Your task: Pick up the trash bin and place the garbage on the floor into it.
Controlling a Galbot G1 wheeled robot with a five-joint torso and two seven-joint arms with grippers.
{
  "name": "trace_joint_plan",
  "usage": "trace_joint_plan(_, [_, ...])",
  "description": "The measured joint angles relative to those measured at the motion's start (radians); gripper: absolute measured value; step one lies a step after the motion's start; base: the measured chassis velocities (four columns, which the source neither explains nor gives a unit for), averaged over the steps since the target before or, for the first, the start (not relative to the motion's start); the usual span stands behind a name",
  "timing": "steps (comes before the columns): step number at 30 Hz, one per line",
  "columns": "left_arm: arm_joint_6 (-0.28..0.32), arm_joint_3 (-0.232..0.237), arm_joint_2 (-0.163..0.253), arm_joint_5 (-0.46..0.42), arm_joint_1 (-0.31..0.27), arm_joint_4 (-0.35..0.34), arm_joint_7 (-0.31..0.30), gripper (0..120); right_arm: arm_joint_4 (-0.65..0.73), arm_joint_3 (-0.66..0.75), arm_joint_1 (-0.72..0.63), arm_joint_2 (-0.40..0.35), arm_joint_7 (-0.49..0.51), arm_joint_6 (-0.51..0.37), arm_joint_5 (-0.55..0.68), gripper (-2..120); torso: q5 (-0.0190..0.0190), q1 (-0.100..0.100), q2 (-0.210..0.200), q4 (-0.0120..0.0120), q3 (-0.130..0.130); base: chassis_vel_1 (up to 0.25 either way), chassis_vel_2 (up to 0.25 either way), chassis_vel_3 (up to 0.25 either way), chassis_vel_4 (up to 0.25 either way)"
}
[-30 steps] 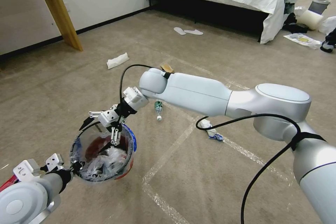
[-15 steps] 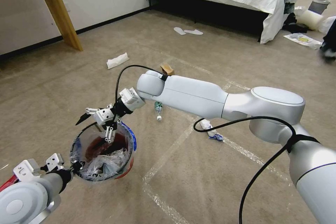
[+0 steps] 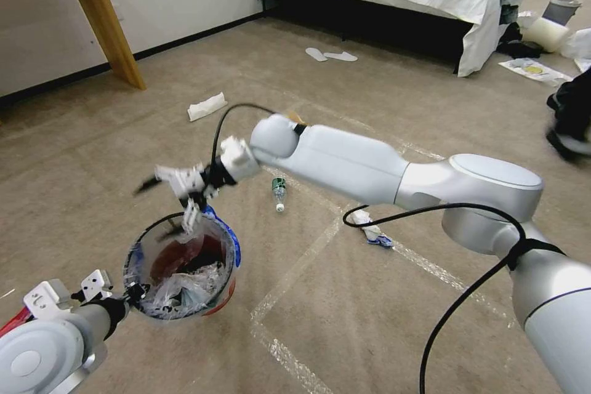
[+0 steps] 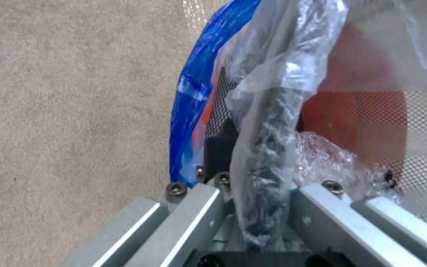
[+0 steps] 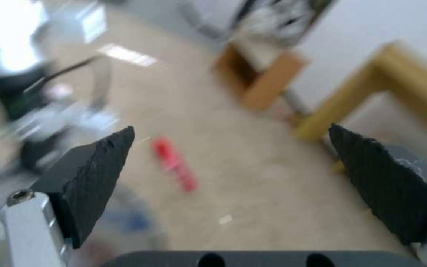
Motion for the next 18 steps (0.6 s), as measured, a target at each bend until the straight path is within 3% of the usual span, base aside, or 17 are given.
trace_joint_plan(8, [0.0,-0.015,0.011,-0.021,-0.002,0.002,-0.009,0,0.015,0.228,-0.028,-0.094,0.16,-0.039,0.005,100,0.0001,0.0,0.0,-0.0001,0.0,0.0,0.0,0.0,0.0])
trace_joint_plan(11, [-0.001,-0.027,0.018,-0.033,0.0,0.002,-0.01,0,0.082,0.334,-0.12,-0.174,0.313,-0.07,0.021,100,0.0003,0.0,0.0,0.0,0.0,0.0,0.0,0.0,0.0])
trace_joint_plan(12, [-0.001,-0.027,0.018,-0.033,0.0,0.002,-0.01,0,0.082,0.334,-0.12,-0.174,0.313,-0.07,0.021,100,0.0003,0.0,0.0,0.0,0.0,0.0,0.0,0.0,0.0])
trace_joint_plan(13, [-0.001,-0.031,0.02,-0.038,0.002,0.002,-0.011,0,0.126,0.393,-0.188,-0.223,0.421,-0.078,0.033,100,0.0002,0.0,0.0,0.0001,0.0,0.0,0.0,0.0,0.0])
trace_joint_plan(14, [-0.001,-0.031,0.02,-0.038,0.002,0.002,-0.011,0,0.126,0.393,-0.188,-0.223,0.421,-0.078,0.033,100,0.0002,0.0,0.0,0.0001,0.0,0.0,0.0,0.0,0.0])
trace_joint_plan(16, [-0.001,-0.037,0.022,-0.042,0.004,0.001,-0.013,0,0.19,0.461,-0.295,-0.319,0.559,-0.083,0.066,100,0.0007,0.0,0.0,0.0001,0.0,0.0,0.0,0.0,0.0])
trace_joint_plan(17, [-0.001,-0.037,0.022,-0.042,0.004,0.001,-0.013,0,0.19,0.461,-0.295,-0.319,0.559,-0.083,0.066,100,0.0007,0.0,0.0,0.0001,0.0,0.0,0.0,0.0,0.0])
trace_joint_plan(18, [-0.001,-0.038,0.024,-0.043,0.005,0.002,-0.014,0,0.221,0.508,-0.354,-0.38,0.613,-0.081,0.07,100,0.0005,0.0,0.0,-0.0005,0.0,0.0,0.0,0.0,0.0])
